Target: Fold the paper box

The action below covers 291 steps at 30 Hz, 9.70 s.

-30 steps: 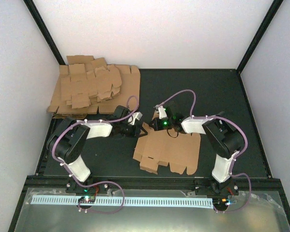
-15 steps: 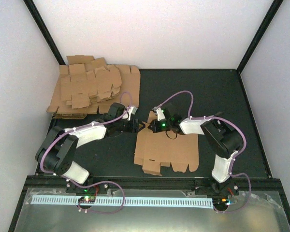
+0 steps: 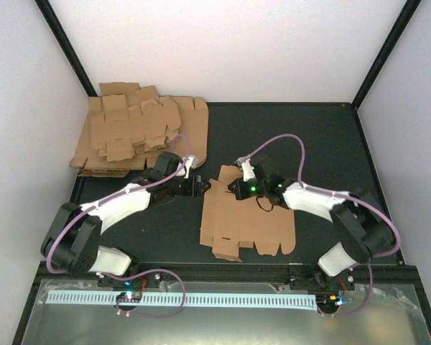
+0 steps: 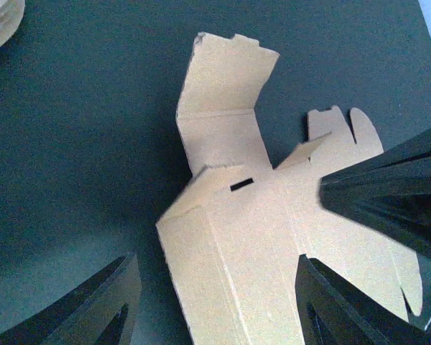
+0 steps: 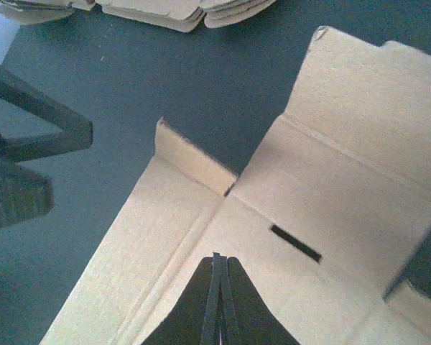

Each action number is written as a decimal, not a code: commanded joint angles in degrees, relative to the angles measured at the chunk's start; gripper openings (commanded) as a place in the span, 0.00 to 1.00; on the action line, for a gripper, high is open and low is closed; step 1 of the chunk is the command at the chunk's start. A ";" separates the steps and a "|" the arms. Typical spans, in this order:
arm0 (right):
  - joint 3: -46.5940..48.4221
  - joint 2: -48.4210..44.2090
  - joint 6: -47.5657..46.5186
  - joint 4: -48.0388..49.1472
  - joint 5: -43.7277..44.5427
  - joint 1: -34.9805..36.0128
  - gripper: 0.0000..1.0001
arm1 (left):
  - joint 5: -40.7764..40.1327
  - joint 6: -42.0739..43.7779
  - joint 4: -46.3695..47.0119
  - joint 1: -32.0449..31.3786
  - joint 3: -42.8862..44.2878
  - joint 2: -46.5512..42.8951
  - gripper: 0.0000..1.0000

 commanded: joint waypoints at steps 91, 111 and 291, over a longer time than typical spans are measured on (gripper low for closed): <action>-8.53 12.57 12.51 19.72 -13.99 9.62 0.02 | 9.43 -39.09 20.31 -17.73 -27.86 -16.06 0.31; -10.95 10.42 13.01 21.21 -12.71 9.58 0.02 | -4.30 -46.32 19.64 -16.60 -26.44 -8.07 0.35; -11.64 -38.73 1.43 -23.06 17.14 -14.10 0.98 | -8.25 5.11 9.01 -4.10 -11.77 -17.99 0.02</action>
